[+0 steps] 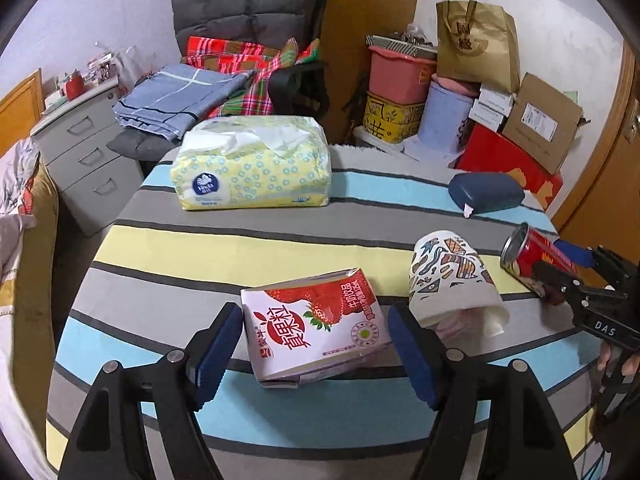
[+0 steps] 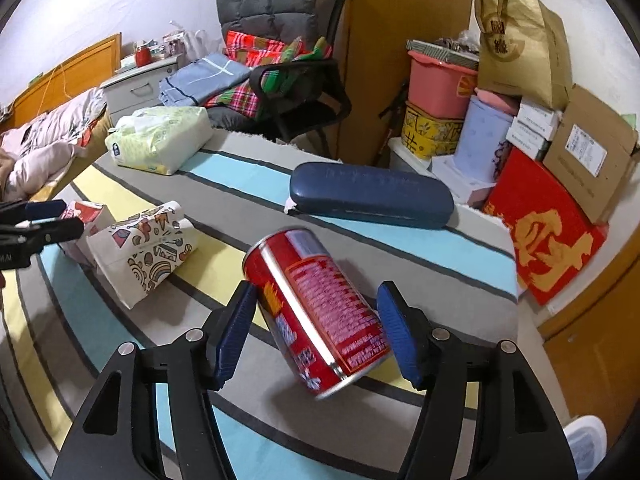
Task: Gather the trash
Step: 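Grasp the pink strawberry milk carton with the left tool while the right tool grasps the red can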
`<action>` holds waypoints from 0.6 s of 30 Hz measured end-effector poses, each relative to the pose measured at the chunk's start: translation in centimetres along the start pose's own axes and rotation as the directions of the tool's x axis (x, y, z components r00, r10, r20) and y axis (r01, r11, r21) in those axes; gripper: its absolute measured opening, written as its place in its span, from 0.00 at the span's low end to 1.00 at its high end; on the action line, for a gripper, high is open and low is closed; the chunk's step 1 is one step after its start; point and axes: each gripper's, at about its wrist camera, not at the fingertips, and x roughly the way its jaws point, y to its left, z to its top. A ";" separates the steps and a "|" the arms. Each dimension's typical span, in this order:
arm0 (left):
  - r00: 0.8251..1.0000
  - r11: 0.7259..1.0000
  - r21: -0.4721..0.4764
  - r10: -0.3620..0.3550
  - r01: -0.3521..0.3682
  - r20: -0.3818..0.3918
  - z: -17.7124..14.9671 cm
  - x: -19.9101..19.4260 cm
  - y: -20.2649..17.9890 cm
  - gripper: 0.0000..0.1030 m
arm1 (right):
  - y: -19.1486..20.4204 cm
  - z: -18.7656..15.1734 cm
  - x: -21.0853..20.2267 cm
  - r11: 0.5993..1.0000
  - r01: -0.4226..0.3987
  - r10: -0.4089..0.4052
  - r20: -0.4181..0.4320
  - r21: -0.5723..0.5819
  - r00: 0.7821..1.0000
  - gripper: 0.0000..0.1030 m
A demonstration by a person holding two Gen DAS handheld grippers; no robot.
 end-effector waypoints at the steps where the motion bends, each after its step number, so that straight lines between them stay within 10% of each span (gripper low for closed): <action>1: 1.000 1.000 0.001 0.001 -0.001 -0.003 0.0 0.2 -0.1 0.75 | -0.1 0.0 0.0 1.000 -0.008 0.008 -0.001 0.002 1.000 0.63; 18: 0.987 0.987 0.065 -0.144 0.149 -0.072 -3.7 -2.3 -3.7 0.76 | 0.4 -0.9 -0.1 0.999 0.011 -0.010 -0.028 0.041 1.000 0.56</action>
